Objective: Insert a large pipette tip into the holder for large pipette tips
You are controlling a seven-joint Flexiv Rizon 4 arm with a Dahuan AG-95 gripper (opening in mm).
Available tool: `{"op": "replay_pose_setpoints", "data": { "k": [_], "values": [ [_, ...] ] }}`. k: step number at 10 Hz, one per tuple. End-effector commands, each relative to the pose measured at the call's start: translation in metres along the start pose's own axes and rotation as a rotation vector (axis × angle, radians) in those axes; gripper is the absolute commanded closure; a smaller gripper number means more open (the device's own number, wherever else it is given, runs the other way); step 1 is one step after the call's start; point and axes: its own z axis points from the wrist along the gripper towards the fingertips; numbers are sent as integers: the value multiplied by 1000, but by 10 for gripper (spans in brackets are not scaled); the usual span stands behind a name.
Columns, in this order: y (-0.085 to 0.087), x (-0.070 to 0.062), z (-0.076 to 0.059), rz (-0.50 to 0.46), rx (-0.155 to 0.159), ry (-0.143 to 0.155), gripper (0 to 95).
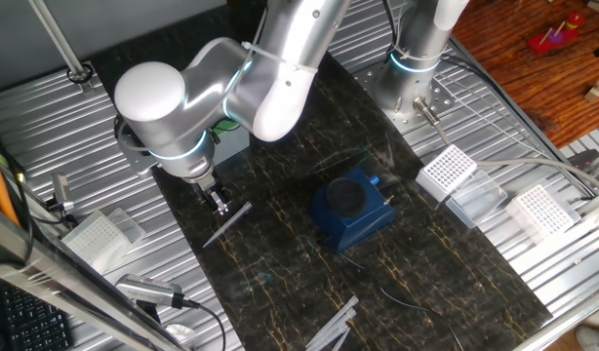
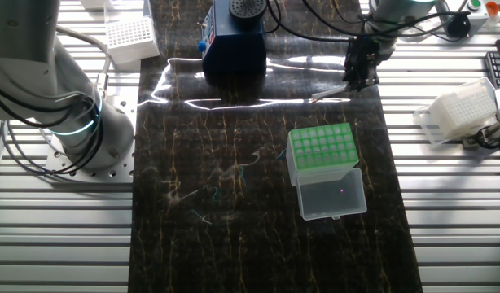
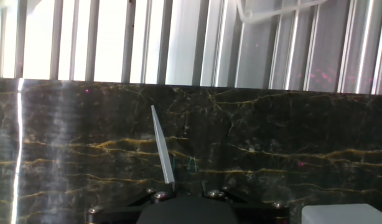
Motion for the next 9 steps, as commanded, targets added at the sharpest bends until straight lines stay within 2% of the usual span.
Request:
{"op": "replay_pose_setpoints", "data": {
  "k": [1,4,5,6,8,9],
  "values": [
    [0,0,0,0,0,0,760],
    [0,0,0,0,0,0,760],
    [0,0,0,2,-27,47,760],
    [0,0,0,4,-27,46,950],
    [10,2,-2,18,-22,59,950],
    [19,7,0,27,-23,76,950]
  ]
}}
